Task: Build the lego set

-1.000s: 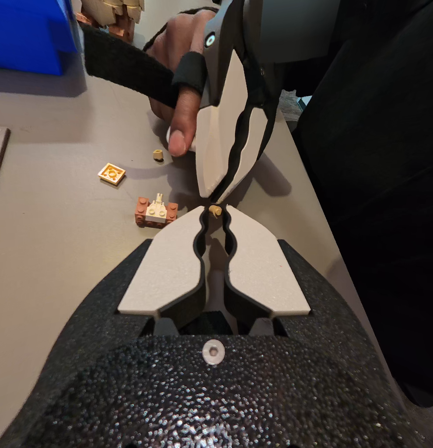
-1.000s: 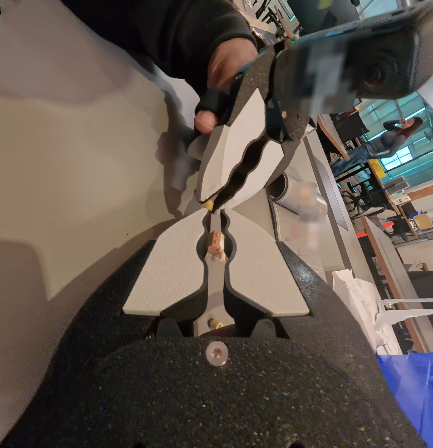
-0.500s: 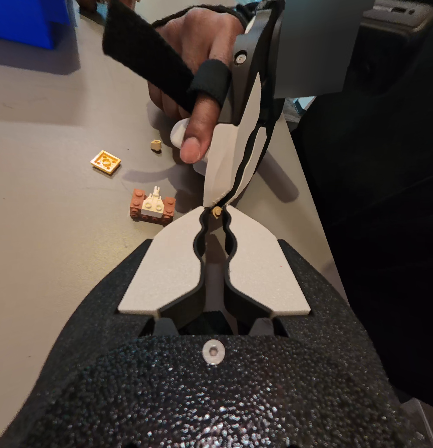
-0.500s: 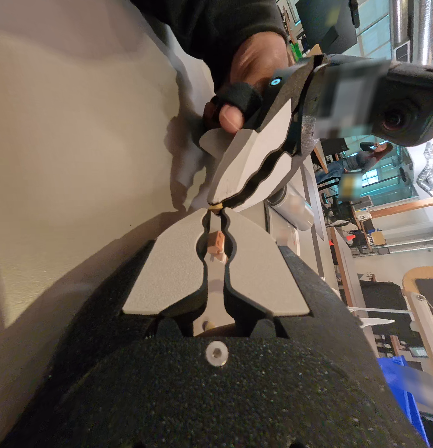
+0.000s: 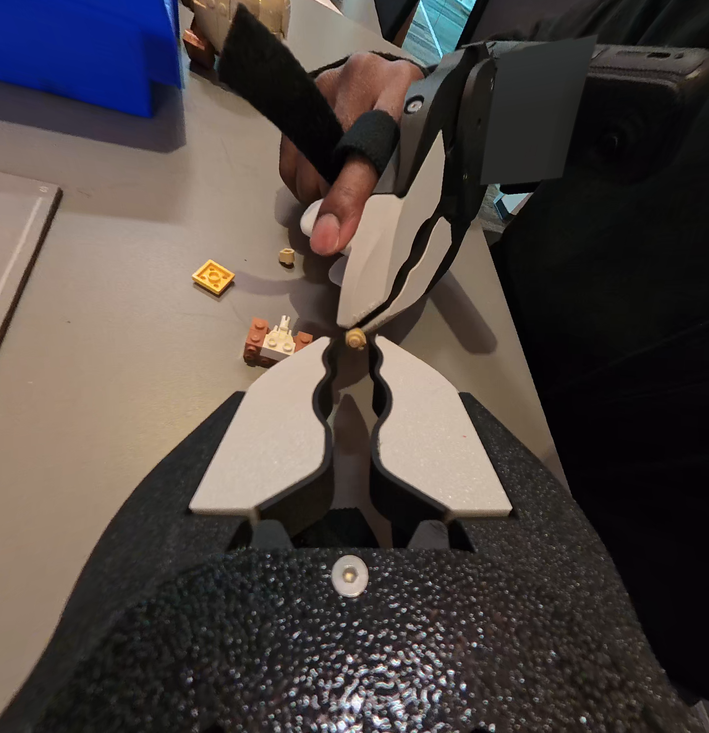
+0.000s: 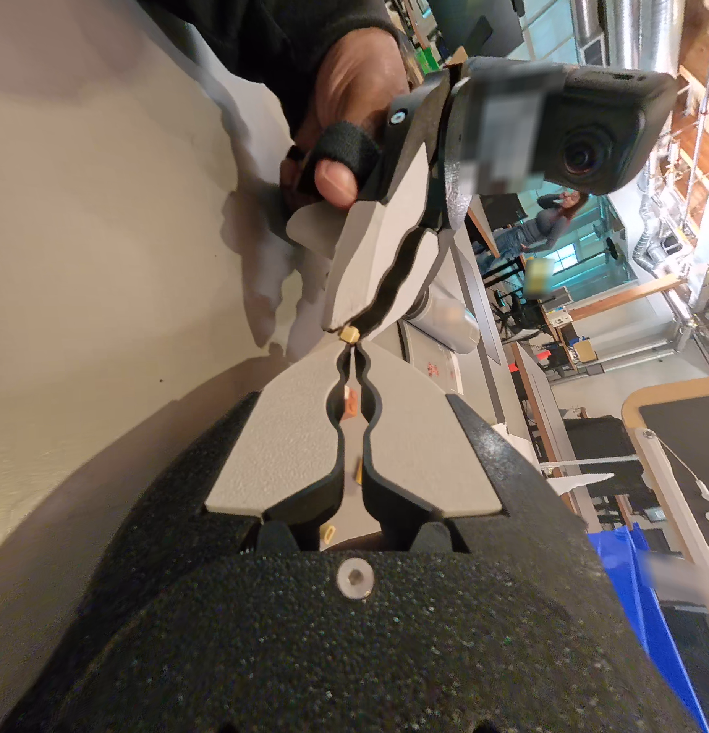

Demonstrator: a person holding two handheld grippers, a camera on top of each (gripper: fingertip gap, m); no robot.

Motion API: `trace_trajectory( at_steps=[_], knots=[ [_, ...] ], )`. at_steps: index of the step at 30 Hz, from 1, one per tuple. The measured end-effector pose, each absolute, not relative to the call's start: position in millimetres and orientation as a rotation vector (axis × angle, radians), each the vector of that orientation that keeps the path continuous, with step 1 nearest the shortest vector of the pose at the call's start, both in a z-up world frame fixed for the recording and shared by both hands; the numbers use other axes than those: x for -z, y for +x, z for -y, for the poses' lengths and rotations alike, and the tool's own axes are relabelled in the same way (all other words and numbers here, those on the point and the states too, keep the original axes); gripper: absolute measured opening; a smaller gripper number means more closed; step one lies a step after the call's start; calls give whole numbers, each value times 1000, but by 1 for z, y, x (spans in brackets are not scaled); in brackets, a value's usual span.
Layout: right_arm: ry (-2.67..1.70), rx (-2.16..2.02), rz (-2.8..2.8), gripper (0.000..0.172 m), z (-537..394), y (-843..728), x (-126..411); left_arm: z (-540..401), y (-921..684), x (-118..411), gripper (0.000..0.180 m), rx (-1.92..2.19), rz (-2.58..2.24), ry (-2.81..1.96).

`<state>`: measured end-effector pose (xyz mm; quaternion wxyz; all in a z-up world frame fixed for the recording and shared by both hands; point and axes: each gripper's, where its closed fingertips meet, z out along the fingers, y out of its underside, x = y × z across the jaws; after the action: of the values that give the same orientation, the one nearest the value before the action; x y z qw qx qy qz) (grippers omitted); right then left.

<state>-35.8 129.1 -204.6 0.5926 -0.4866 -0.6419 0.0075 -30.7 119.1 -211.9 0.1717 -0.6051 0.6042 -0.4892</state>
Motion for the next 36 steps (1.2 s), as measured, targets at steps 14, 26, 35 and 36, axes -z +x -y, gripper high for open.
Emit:
trace_trajectory(
  at_steps=[14, 26, 35, 36],
  knots=[
    [-1161, 117, 1318, 2, -150, -26, 187, -136, -21, 197, 18, 1472, -1464, -1785],
    [-1151, 150, 1314, 2, -152, -26, 188, -140, -19, 196, 7, 1451, -1439, -1742],
    [-1308, -181, 1372, 14, -139, -29, 197, -139, -26, 206, 7, 1117, -1665, -1634],
    [-1334, -230, 1370, 13, -138, -29, 197, -139, -27, 208, 7, 1056, -1702, -1618]
  ],
)
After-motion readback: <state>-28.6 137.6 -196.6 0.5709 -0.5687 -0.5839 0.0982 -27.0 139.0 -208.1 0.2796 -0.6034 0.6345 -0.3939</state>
